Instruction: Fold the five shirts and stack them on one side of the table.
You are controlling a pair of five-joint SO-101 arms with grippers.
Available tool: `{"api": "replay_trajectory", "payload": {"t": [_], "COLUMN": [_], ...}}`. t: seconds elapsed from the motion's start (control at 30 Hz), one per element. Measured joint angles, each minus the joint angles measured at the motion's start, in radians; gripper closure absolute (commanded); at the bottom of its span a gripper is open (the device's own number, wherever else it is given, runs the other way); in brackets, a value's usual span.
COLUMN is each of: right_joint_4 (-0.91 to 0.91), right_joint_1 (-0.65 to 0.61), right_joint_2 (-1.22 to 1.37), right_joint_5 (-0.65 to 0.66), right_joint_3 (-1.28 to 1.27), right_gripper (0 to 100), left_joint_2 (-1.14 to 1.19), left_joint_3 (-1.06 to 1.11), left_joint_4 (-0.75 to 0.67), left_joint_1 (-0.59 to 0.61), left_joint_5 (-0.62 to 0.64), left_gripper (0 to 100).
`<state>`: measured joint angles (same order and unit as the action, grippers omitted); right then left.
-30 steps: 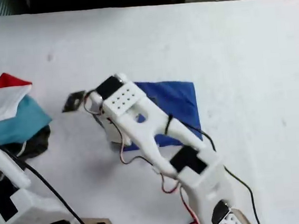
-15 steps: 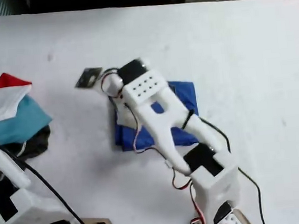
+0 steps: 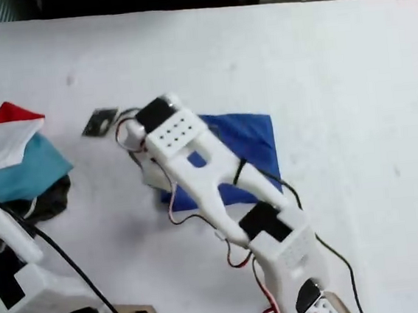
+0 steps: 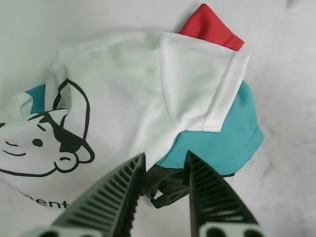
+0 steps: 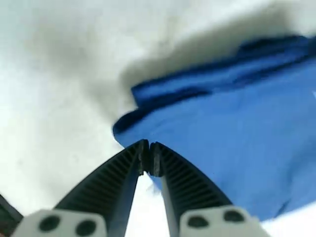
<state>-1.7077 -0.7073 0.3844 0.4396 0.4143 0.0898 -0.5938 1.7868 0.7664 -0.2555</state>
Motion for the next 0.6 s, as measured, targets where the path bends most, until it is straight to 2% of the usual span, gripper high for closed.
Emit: {"api": "replay_trajectory", "payload": {"t": [0.2, 0.33, 0.5, 0.6], "right_joint_4": [-0.011, -0.012, 0.031, 0.078], "right_joint_1": [0.109, 0.172, 0.307, 0.385], "right_joint_2": [-0.242, -0.480, -0.690, -0.704], "right_joint_5": [-0.069, -0.072, -0.092, -0.207], "right_joint_3": [-0.164, -0.339, -0.557, -0.640], "right_gripper": [97.8, 95.9, 77.7, 69.3], "left_joint_2": [0.000, 0.000, 0.000, 0.000], "left_joint_3": [0.000, 0.000, 0.000, 0.000], "left_joint_4": [0.000, 0.000, 0.000, 0.000], "left_joint_1": [0.000, 0.000, 0.049, 0.087], "left_joint_5": [-0.012, -0.127, -0.192, -0.198], "left_gripper": [85, 85, 85, 85]}}
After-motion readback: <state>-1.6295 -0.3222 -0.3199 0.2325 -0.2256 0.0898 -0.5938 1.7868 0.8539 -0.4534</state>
